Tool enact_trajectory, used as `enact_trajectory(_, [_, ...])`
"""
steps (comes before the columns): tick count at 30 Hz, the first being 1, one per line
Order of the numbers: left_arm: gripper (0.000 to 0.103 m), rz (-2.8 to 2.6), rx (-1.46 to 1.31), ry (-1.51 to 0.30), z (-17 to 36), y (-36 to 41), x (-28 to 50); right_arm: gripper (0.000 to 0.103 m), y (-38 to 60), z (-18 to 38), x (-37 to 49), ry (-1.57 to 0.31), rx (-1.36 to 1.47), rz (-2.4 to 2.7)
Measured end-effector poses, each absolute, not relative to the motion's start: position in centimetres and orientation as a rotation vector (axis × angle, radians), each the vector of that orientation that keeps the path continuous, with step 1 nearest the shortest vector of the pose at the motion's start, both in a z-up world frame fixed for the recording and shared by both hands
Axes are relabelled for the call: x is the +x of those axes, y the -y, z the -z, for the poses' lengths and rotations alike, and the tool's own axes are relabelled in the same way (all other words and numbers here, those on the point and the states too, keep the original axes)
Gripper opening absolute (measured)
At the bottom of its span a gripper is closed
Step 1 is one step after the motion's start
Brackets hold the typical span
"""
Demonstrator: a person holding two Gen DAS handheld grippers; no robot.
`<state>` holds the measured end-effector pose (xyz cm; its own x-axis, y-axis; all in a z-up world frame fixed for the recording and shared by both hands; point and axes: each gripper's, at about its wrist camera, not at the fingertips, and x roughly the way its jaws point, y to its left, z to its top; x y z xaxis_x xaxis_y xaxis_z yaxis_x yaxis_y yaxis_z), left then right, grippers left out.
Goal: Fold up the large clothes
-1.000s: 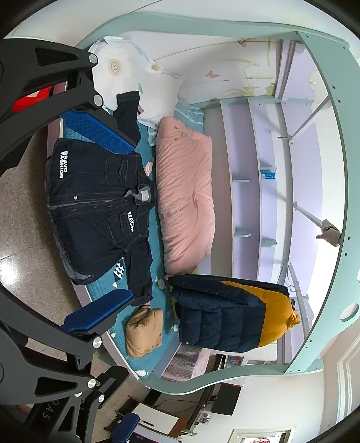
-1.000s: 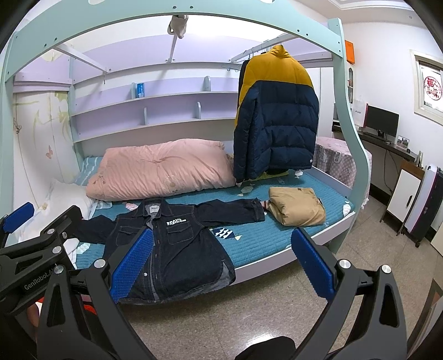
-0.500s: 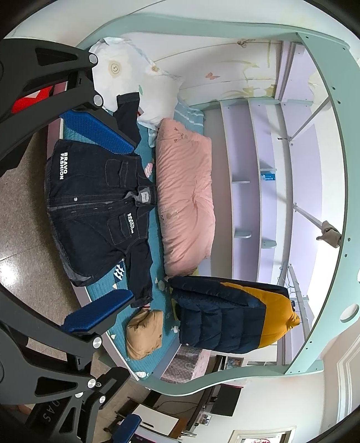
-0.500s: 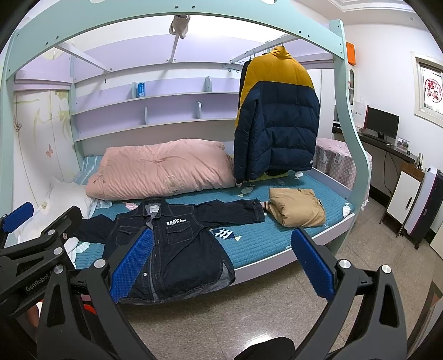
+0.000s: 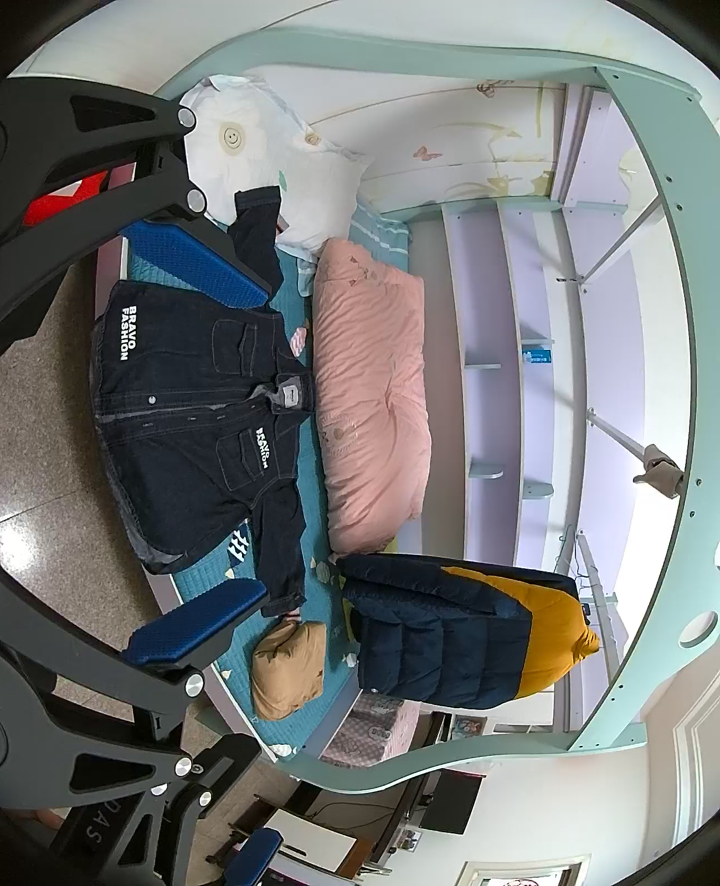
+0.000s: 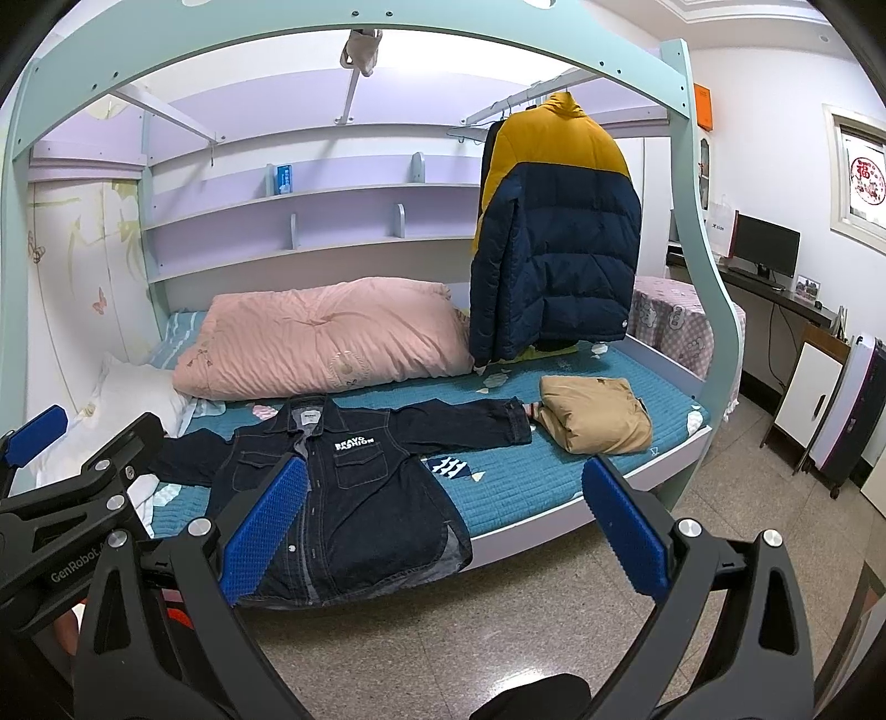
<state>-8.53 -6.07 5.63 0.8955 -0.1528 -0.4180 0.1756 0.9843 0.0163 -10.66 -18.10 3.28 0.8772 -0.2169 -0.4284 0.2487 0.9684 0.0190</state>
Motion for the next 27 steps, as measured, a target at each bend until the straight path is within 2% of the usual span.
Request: enact_trajectory(27, [0.098,0.158,0.051,-0.42,-5.61,5.98,-8.67,0.096,17.67,-3.36,-10.4,-0.43,0.068,0.238])
